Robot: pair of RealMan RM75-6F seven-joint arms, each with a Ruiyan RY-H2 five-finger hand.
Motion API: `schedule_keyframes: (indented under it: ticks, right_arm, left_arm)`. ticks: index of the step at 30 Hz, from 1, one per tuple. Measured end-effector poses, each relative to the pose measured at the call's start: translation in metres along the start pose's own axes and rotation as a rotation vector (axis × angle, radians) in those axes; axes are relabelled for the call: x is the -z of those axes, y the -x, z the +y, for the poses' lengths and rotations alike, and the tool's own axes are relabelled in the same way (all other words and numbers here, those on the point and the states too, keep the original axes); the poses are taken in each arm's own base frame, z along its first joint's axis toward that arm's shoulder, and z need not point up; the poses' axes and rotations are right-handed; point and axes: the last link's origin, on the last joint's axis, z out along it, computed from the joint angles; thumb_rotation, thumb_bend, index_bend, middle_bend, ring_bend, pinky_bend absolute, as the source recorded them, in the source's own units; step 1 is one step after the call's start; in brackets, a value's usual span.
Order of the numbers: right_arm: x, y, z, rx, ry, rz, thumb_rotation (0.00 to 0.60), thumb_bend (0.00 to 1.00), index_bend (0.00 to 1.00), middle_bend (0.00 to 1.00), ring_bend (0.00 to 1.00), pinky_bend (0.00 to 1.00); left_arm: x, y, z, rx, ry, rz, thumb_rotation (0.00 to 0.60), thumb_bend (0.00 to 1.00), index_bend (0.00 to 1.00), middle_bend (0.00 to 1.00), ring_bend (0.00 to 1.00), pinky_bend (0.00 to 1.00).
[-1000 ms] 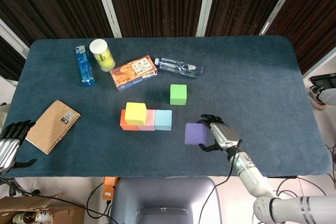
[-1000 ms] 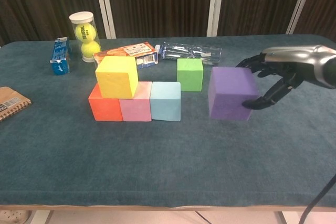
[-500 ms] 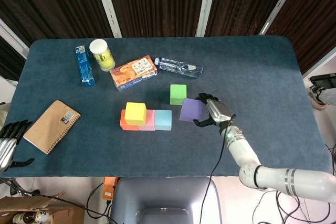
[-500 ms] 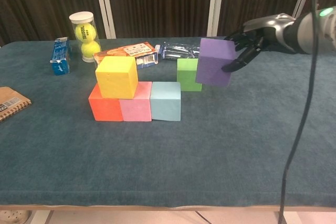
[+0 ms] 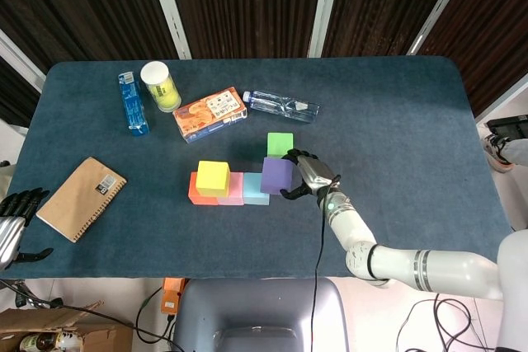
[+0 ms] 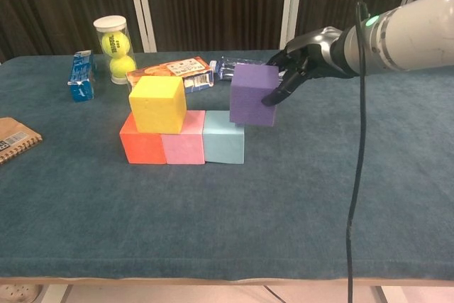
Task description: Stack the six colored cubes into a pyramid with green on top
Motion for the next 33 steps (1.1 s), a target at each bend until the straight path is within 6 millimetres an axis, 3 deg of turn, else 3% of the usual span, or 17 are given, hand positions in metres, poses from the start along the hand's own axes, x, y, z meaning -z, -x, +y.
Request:
schedule_keyframes:
  ticks: [16, 33]
  right_arm:
    - [-0.010, -0.002, -0.033, 0.078, -0.033, -0.060, 0.600, 0.25, 0.49, 0.06, 0.00, 0.00]
    - [-0.020, 0.008, -0.042, 0.092, -0.038, -0.072, 0.600, 0.25, 0.48, 0.05, 0.00, 0.00]
  left_arm:
    - [-0.001, -0.002, -0.003, 0.016, -0.005, 0.002, 0.600, 0.13, 0.09, 0.04, 0.00, 0.05]
    - [-0.002, -0.001, -0.006, 0.025, -0.012, -0.003, 0.600, 0.13, 0.09, 0.04, 0.00, 0.05]
